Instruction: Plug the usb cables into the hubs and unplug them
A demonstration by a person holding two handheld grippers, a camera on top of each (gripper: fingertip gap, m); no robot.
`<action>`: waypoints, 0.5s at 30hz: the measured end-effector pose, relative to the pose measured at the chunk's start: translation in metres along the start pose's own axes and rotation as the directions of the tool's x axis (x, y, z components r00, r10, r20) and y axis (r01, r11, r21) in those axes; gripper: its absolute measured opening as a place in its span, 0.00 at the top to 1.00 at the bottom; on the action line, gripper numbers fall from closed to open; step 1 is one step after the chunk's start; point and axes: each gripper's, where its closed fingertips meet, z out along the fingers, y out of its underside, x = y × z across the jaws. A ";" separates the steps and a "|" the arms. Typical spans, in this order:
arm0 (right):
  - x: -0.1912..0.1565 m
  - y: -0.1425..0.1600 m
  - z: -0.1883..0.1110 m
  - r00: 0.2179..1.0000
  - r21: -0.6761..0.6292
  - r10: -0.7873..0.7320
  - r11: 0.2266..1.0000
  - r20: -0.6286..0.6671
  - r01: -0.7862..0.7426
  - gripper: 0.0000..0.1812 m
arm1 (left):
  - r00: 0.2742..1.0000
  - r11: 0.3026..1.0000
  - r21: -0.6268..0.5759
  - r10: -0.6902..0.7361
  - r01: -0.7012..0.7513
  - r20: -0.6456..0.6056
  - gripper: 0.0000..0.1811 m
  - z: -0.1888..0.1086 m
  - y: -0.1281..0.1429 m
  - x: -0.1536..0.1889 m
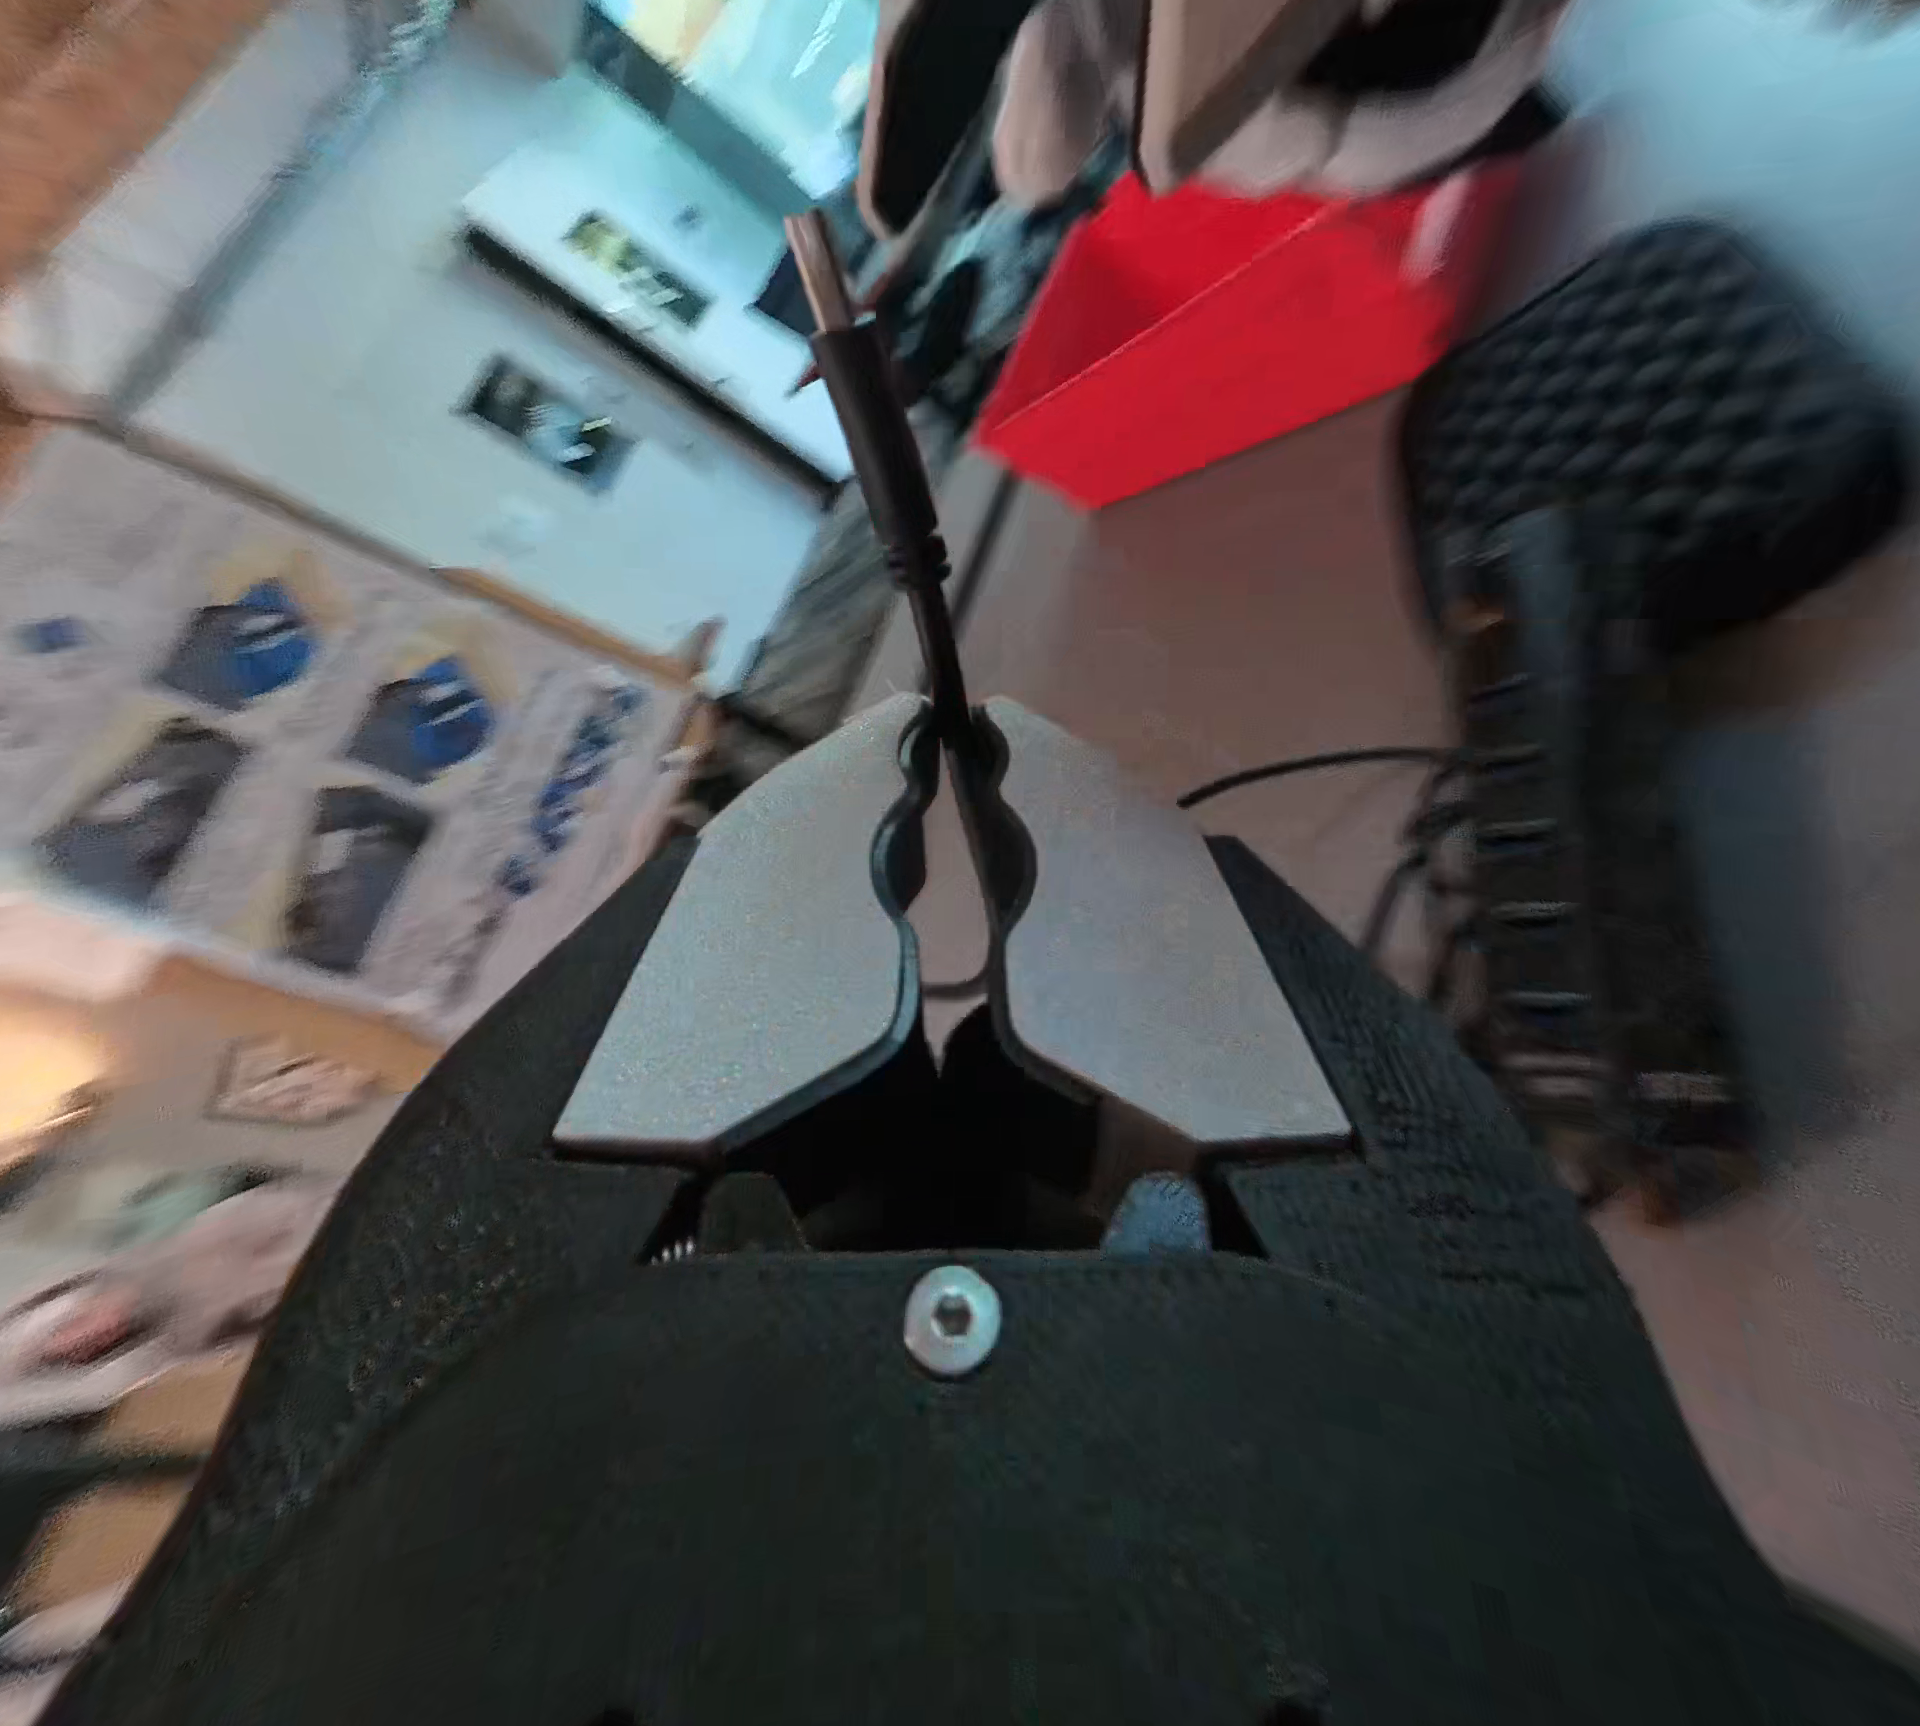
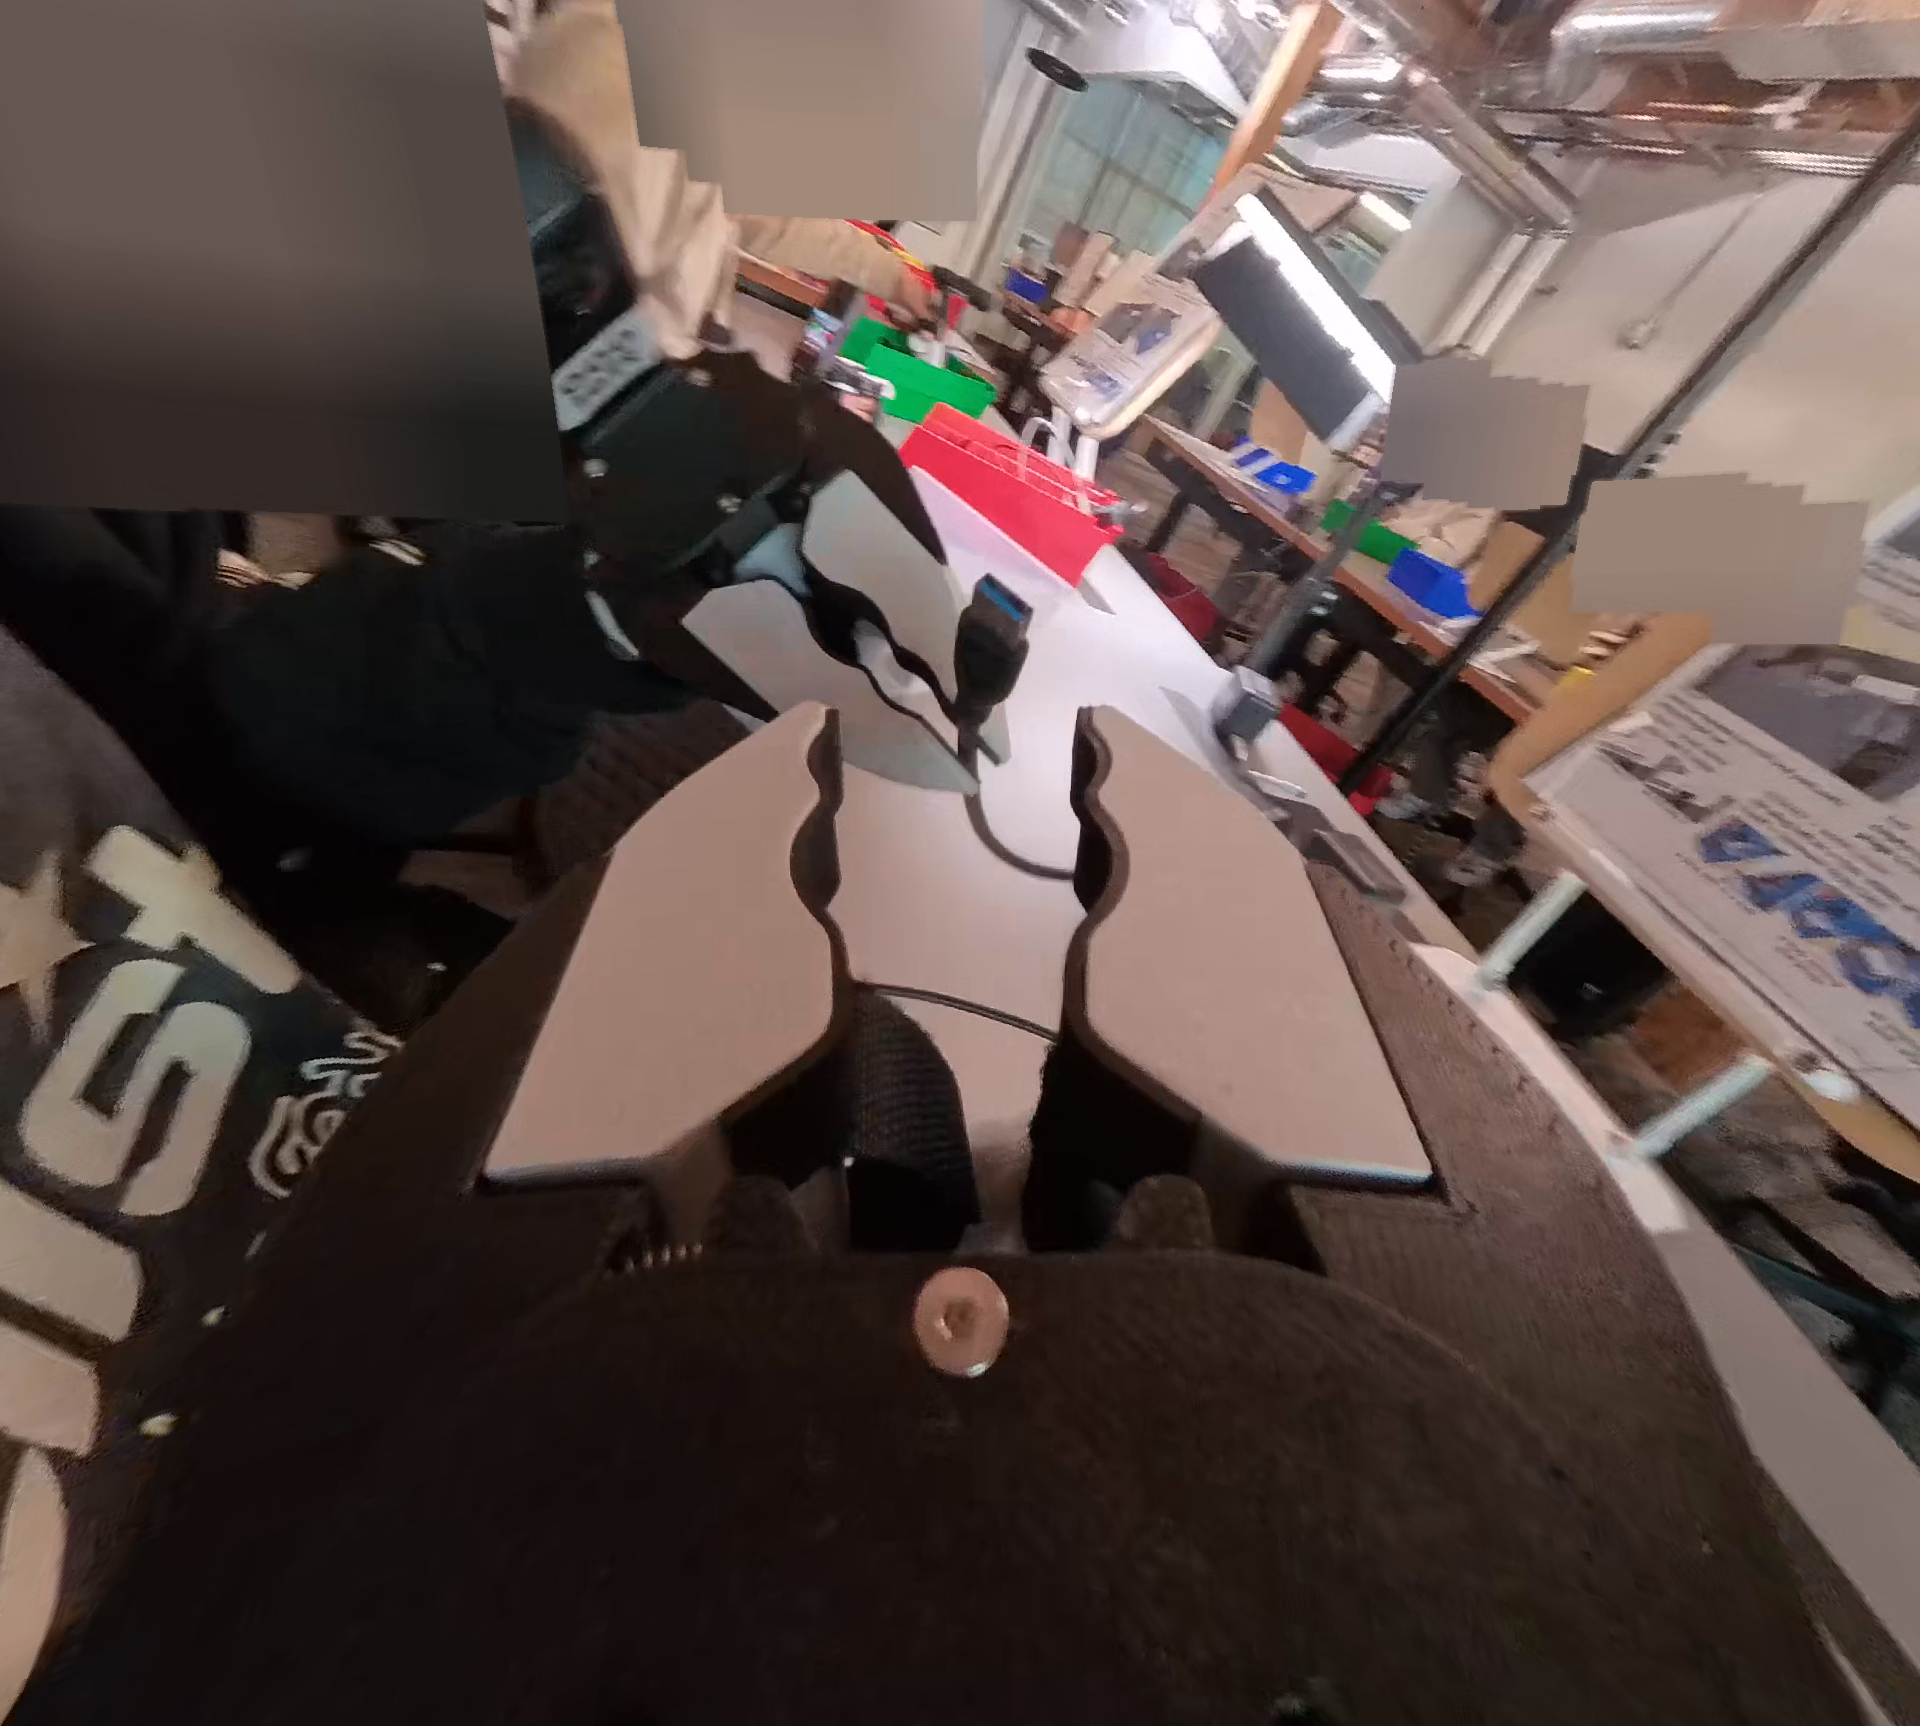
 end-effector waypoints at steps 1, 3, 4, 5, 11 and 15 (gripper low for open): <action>0.003 0.000 0.000 0.999 -0.026 -0.022 0.999 -0.044 0.021 0.77 | 0.993 0.996 -0.056 0.080 -0.076 0.081 0.97 0.000 0.005 -0.008; 0.008 0.001 0.000 0.991 -0.073 -0.058 0.996 -0.119 0.049 0.77 | 0.944 0.964 -0.164 0.241 -0.208 0.224 0.98 0.000 0.009 -0.022; 0.010 0.002 0.002 0.987 -0.089 -0.052 0.995 -0.153 0.038 0.77 | 0.910 0.943 -0.207 0.312 -0.260 0.275 0.98 0.000 0.009 -0.026; 0.011 0.002 0.003 0.984 -0.100 -0.033 0.995 -0.176 0.016 0.77 | 0.874 0.925 -0.238 0.364 -0.297 0.321 0.98 0.000 0.007 -0.029; 0.001 0.010 0.015 0.987 -0.149 -0.020 0.989 -0.158 -0.004 0.78 | 0.771 0.886 -0.275 0.461 -0.373 0.439 0.98 -0.001 -0.005 -0.032; 0.008 0.015 0.012 0.972 -0.205 -0.040 0.979 -0.233 -0.009 0.79 | 0.740 0.874 -0.300 0.484 -0.383 0.466 0.98 -0.005 -0.004 -0.038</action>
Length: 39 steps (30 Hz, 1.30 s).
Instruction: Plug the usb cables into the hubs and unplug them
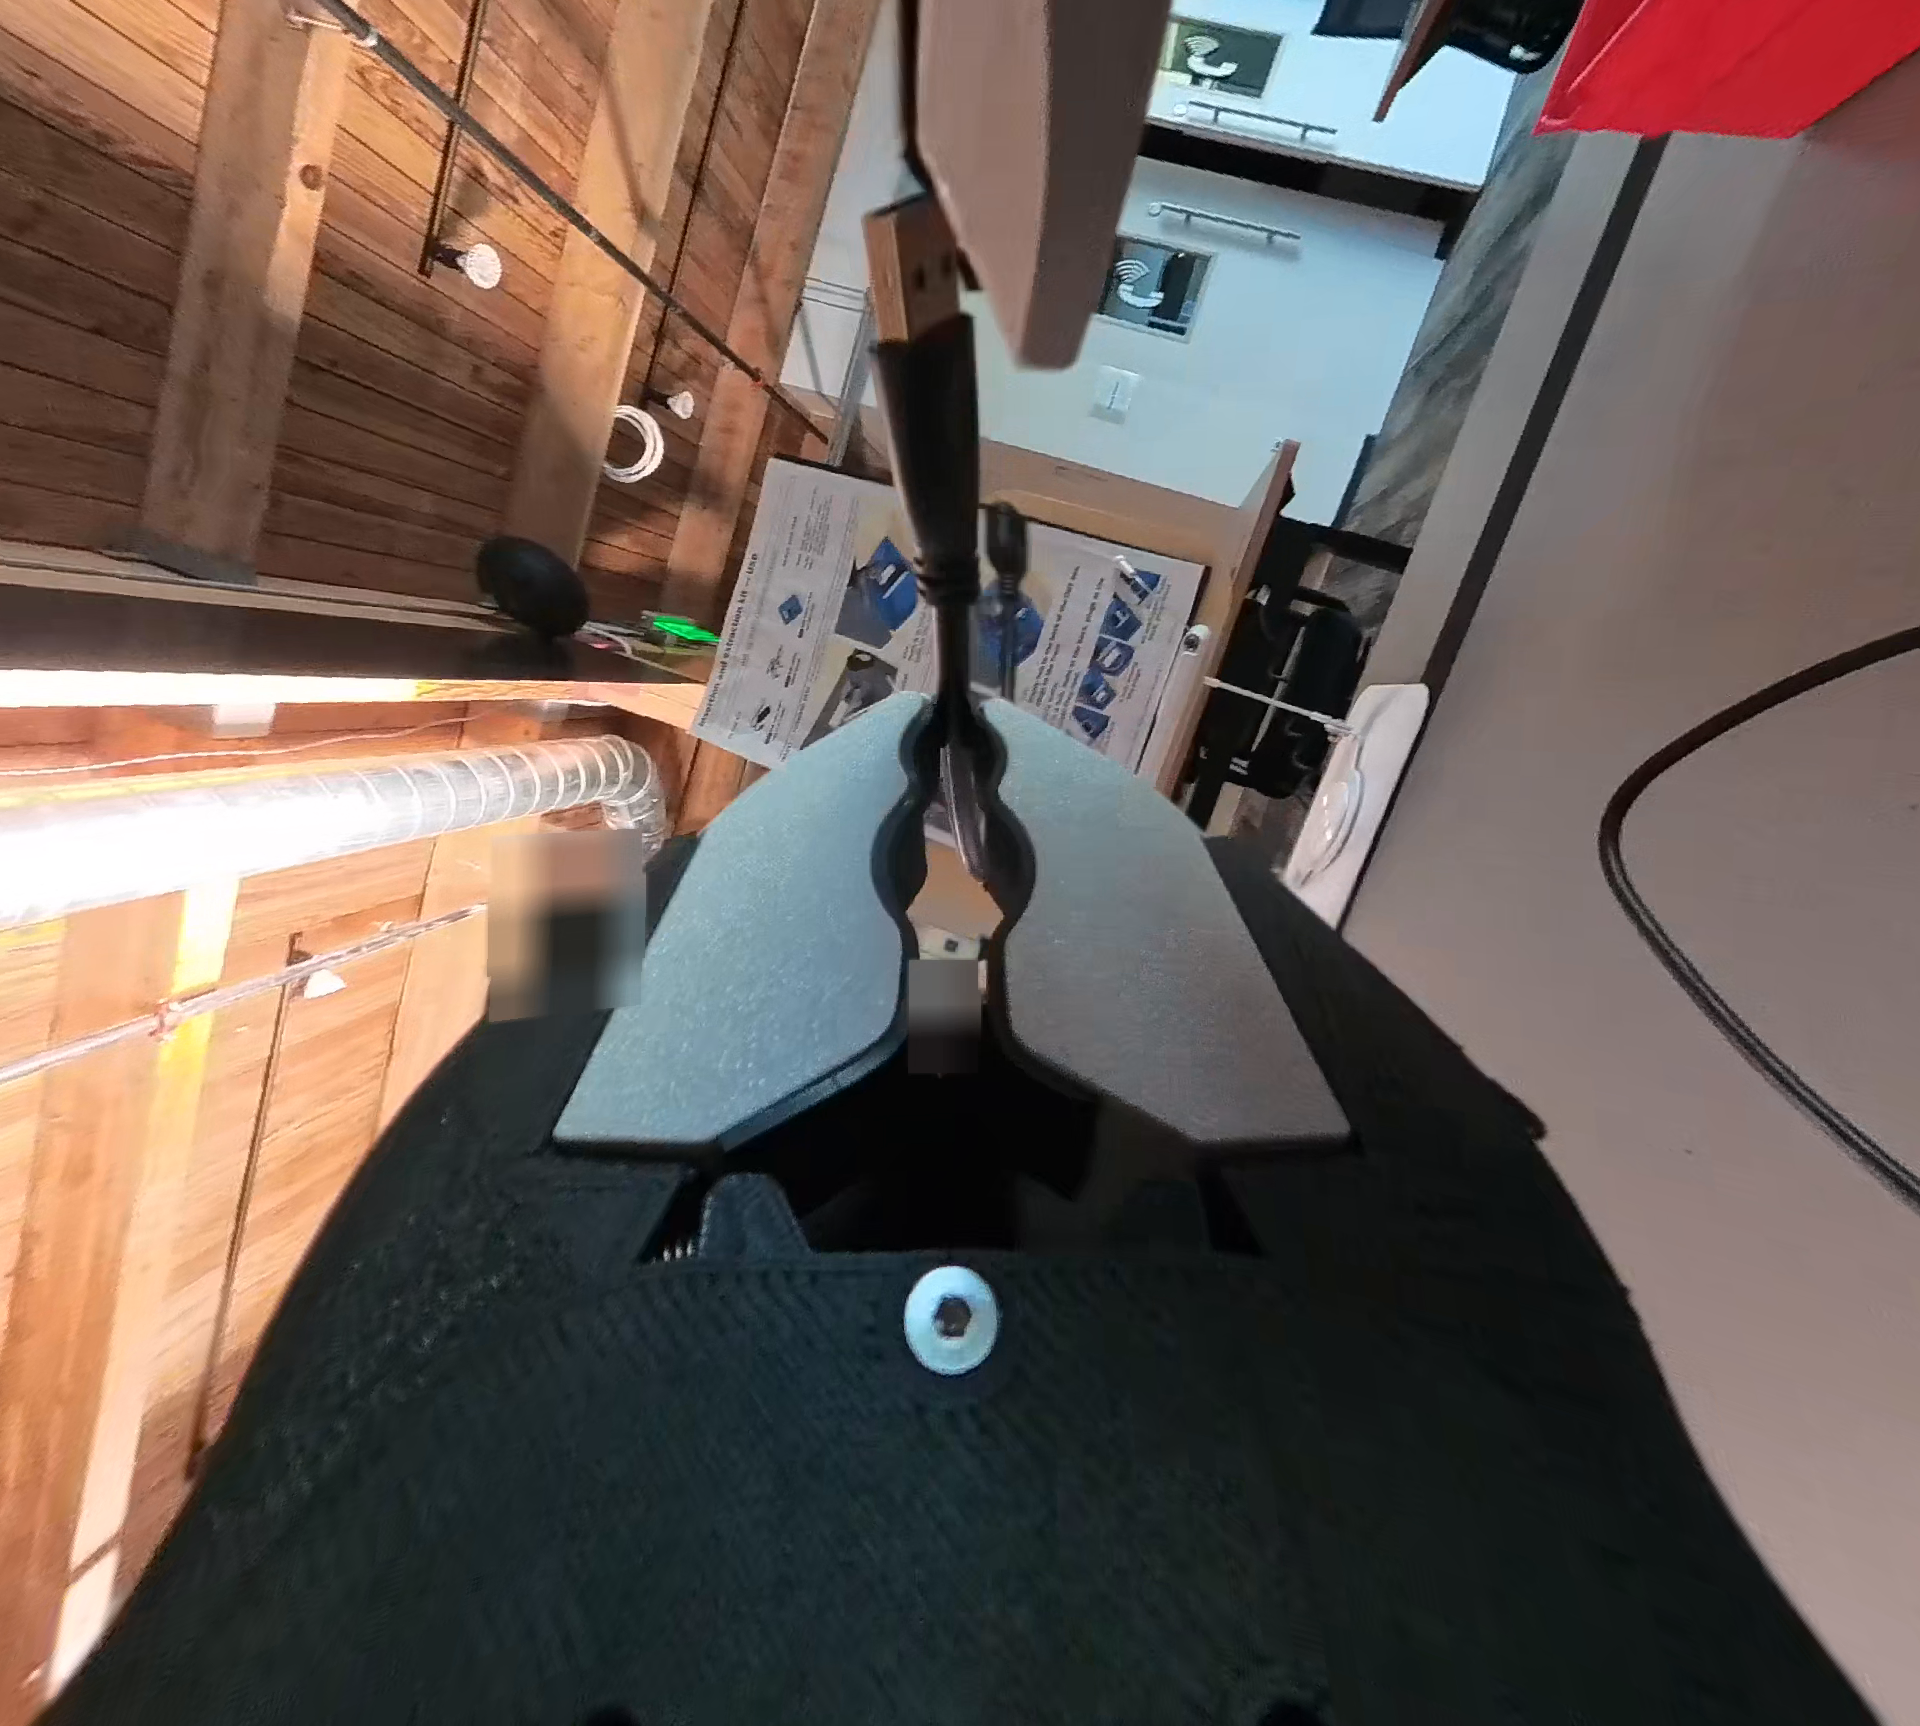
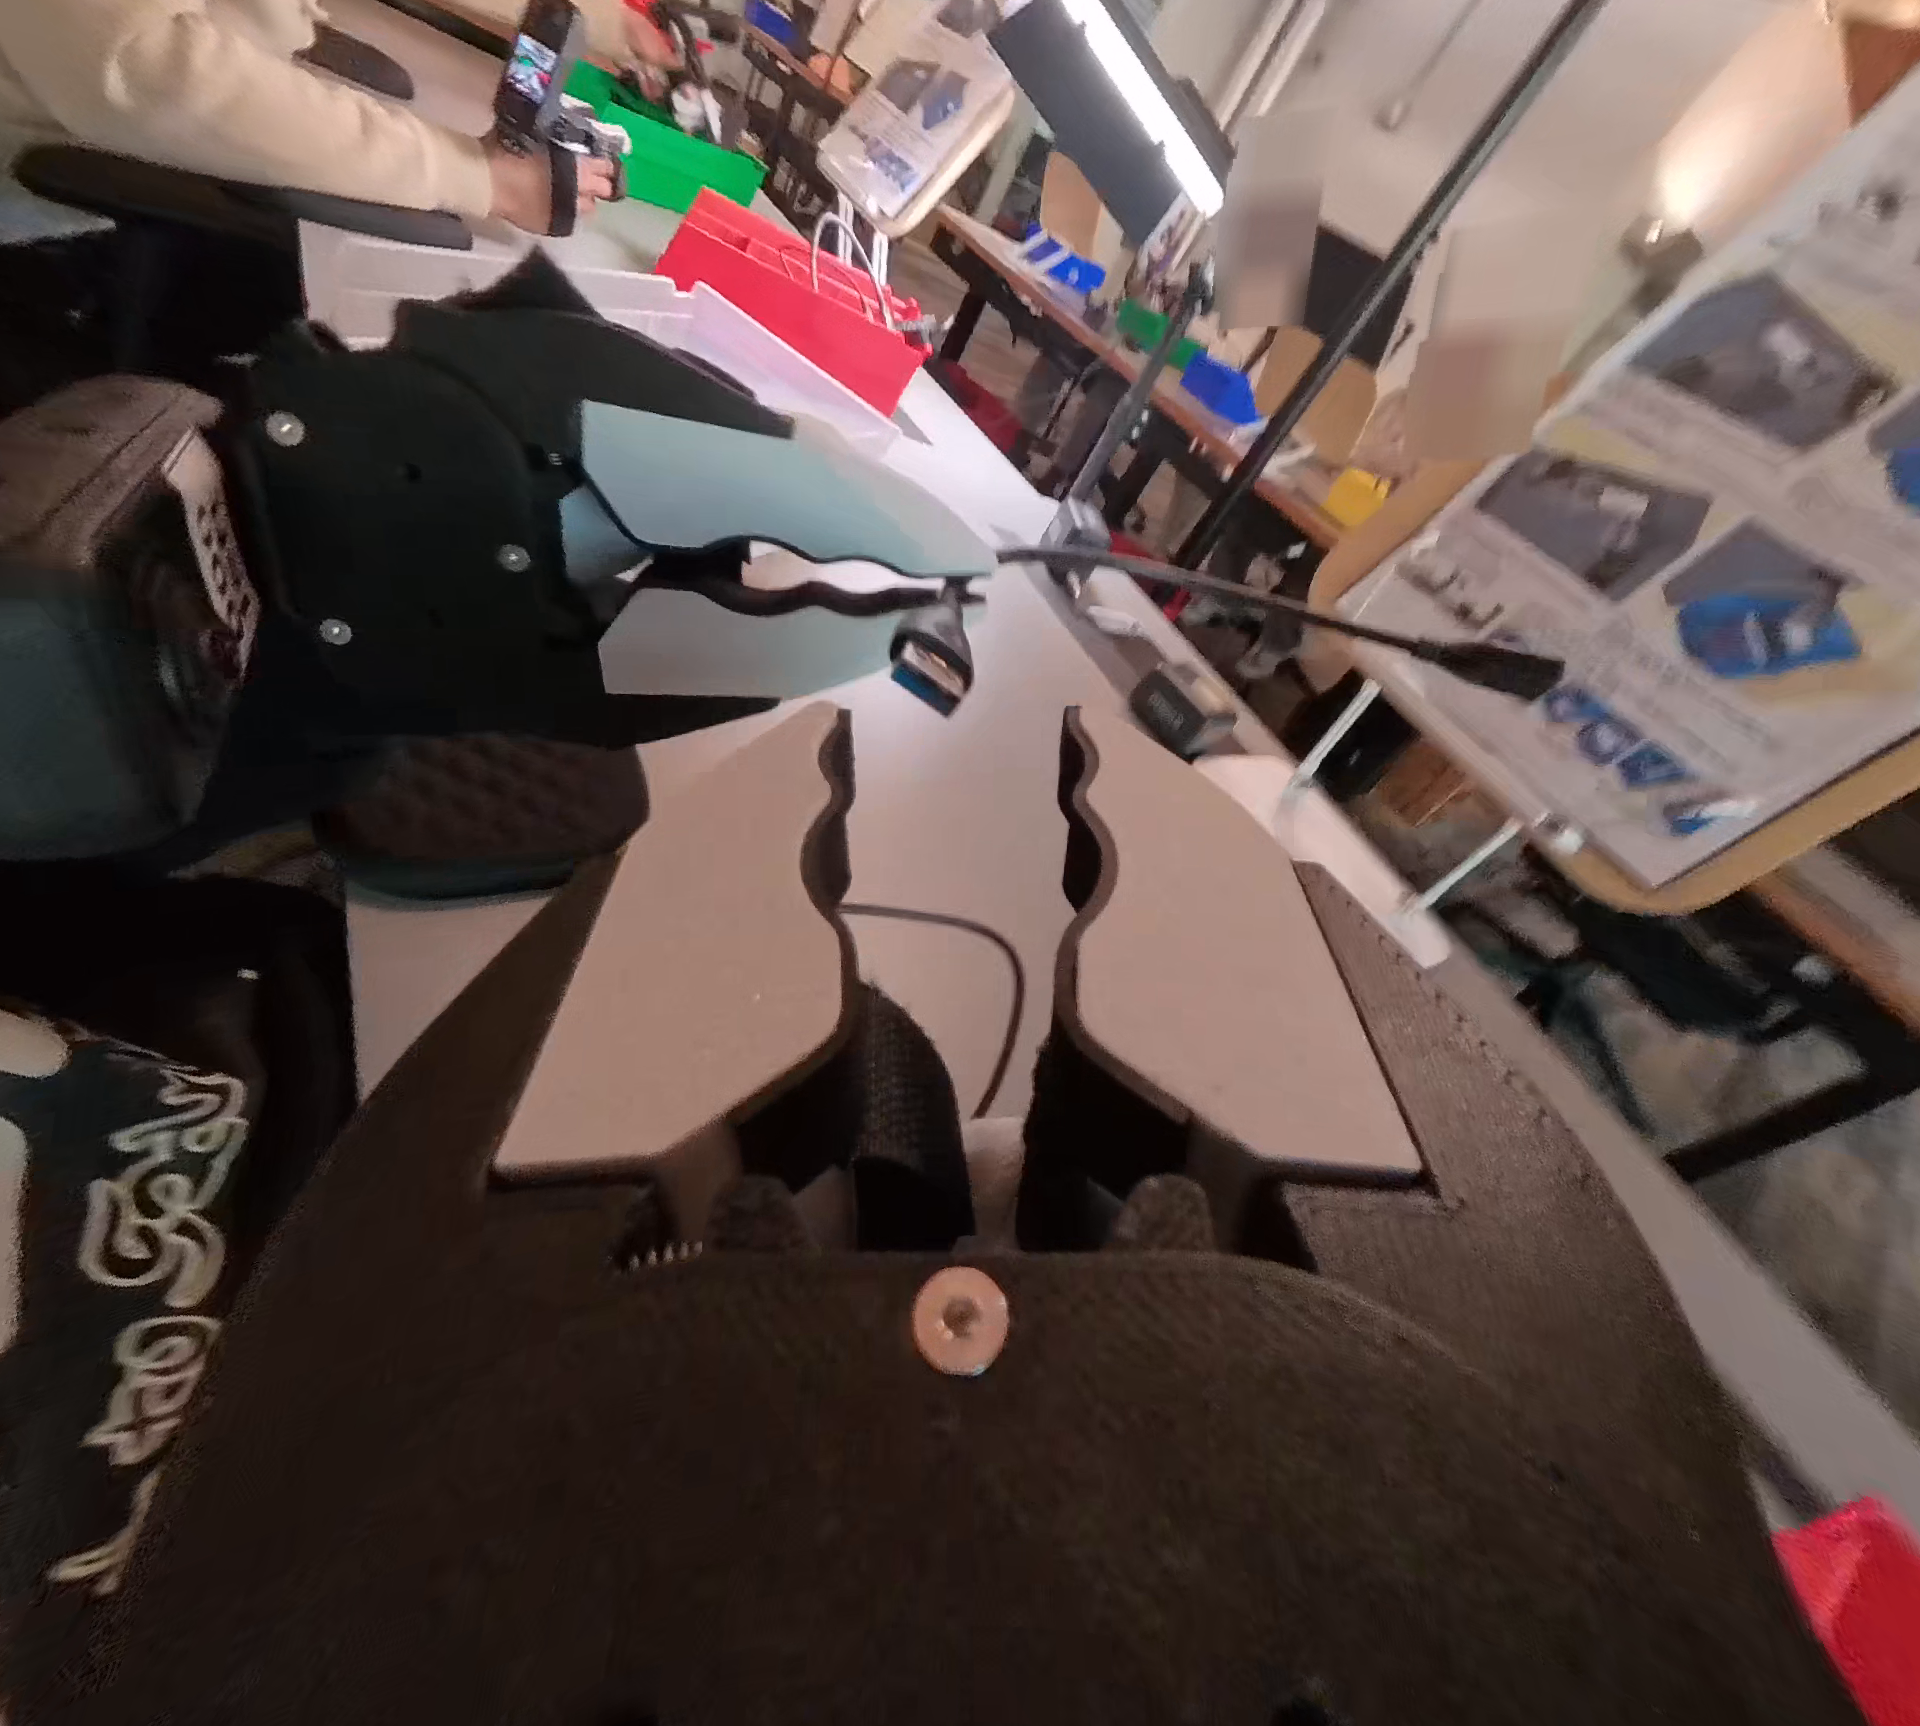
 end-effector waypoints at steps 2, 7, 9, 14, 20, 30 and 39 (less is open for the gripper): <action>0.000 0.000 0.000 0.987 0.017 0.153 0.988 0.058 -0.154 0.79 | 0.999 0.999 -0.022 0.028 -0.027 0.029 0.98 0.000 0.003 -0.004; 0.003 -0.008 0.003 0.882 0.092 0.425 0.889 0.203 -0.449 0.78 | 0.989 0.991 -0.065 0.120 -0.115 0.086 0.97 -0.001 0.007 -0.007; 0.004 -0.001 0.008 0.895 0.077 0.412 0.900 0.171 -0.429 0.78 | 0.986 0.990 -0.059 0.136 -0.131 0.099 0.97 -0.001 0.004 -0.007; 0.001 0.001 0.014 0.853 0.070 0.469 0.866 0.227 -0.495 0.85 | 0.972 0.981 -0.043 0.195 -0.191 0.129 0.97 -0.003 -0.002 -0.007; 0.001 -0.002 0.012 0.882 0.111 0.402 0.892 0.246 -0.437 0.91 | 0.971 0.982 -0.007 0.190 -0.191 0.147 0.97 -0.005 -0.005 -0.009; -0.009 -0.027 -0.002 0.990 0.281 -0.138 0.951 0.011 0.129 0.91 | 0.977 0.963 0.201 -0.197 0.178 0.079 0.96 -0.015 -0.019 -0.026; 0.001 -0.032 -0.012 0.913 0.228 -0.359 0.889 -0.193 0.398 0.91 | 0.388 0.285 0.264 -0.710 0.921 -0.587 0.94 -0.032 -0.045 -0.036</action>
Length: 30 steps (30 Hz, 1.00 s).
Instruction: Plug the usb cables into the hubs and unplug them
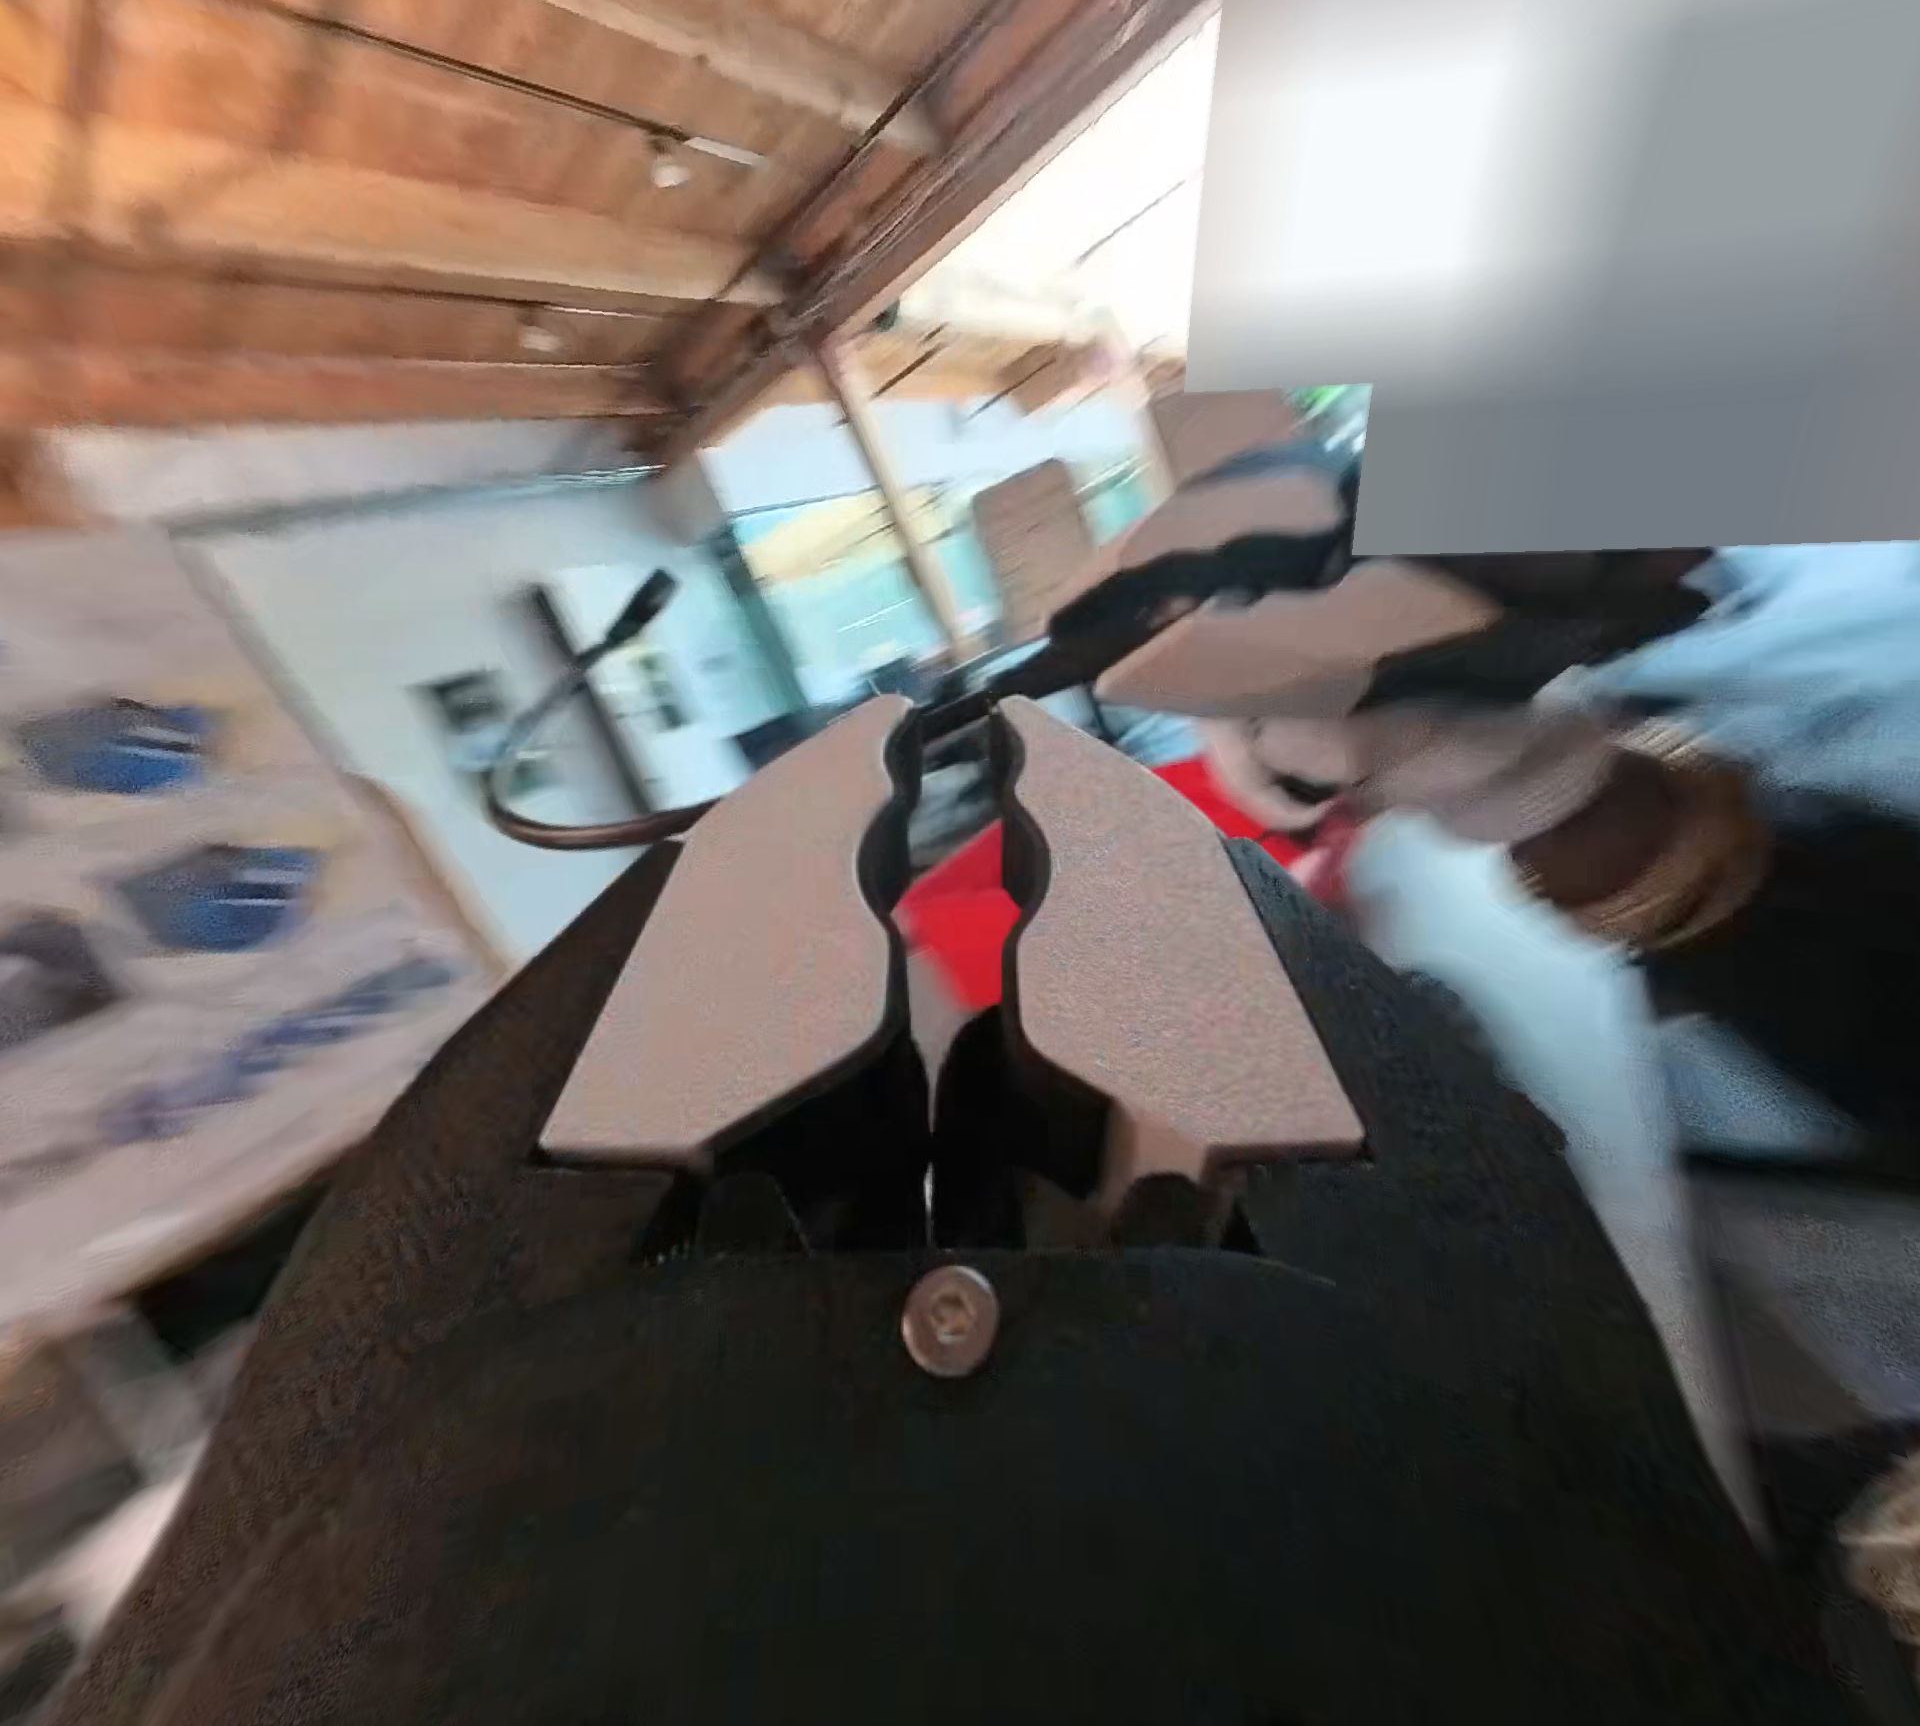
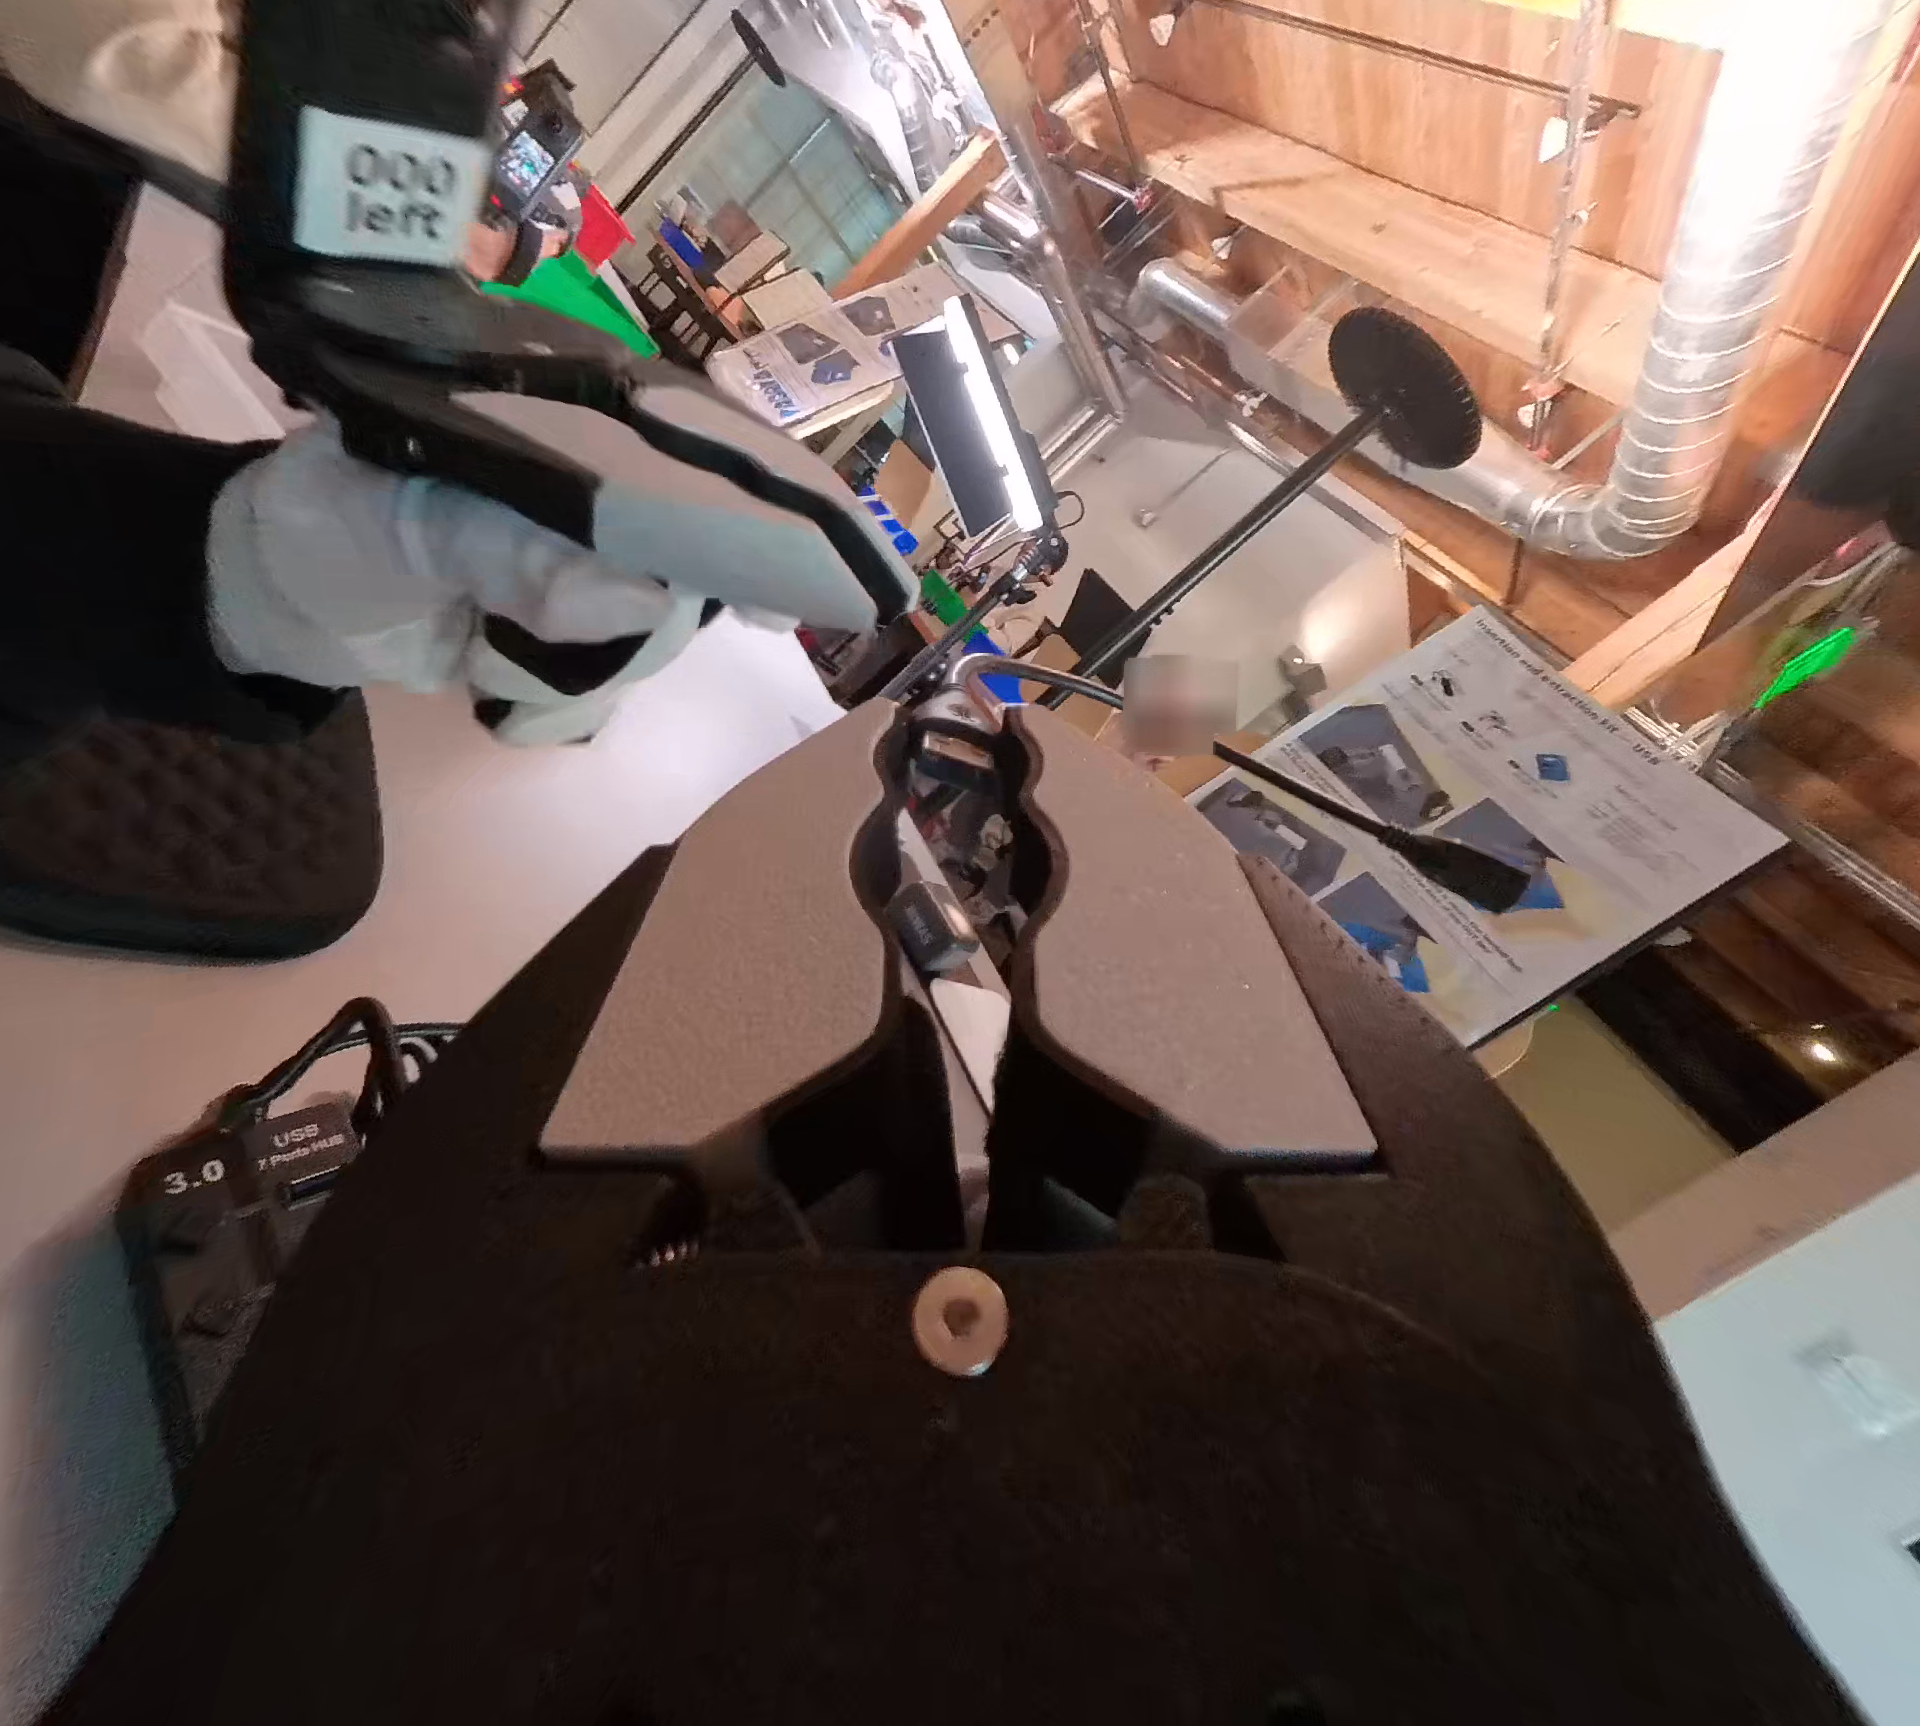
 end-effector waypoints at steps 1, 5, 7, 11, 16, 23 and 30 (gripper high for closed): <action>0.001 -0.001 -0.001 1.000 0.008 0.012 1.000 -0.001 -0.012 0.91 | 0.987 0.987 0.049 -0.147 0.150 -0.072 0.93 -0.002 -0.004 0.001; 0.001 -0.008 -0.002 0.994 0.070 0.103 0.992 0.036 -0.105 0.91 | 0.731 0.774 0.014 -0.592 0.633 -0.339 0.85 -0.002 -0.001 0.006; -0.001 -0.013 -0.003 0.981 0.113 0.180 0.976 0.073 -0.187 0.92 | 0.690 0.757 -0.037 -0.614 0.653 -0.383 0.84 0.002 0.009 0.015; -0.003 -0.012 0.000 0.922 0.133 0.353 0.918 0.161 -0.374 0.94 | 0.823 0.858 -0.064 -0.507 0.509 -0.256 0.82 0.016 0.030 0.021; 0.002 0.006 0.006 0.855 0.099 0.493 0.854 0.164 -0.511 0.95 | 0.996 0.999 -0.041 -0.017 0.013 -0.082 0.82 0.017 0.027 0.023; -0.008 -0.005 0.010 0.803 0.139 0.552 0.797 0.224 -0.587 0.95 | 0.989 0.985 -0.085 0.151 -0.151 -0.003 0.93 0.022 0.033 0.028; -0.012 -0.012 0.008 0.802 0.134 0.537 0.803 0.261 -0.581 0.94 | 0.836 0.806 -0.244 0.547 -0.538 -0.038 0.96 0.009 0.025 0.019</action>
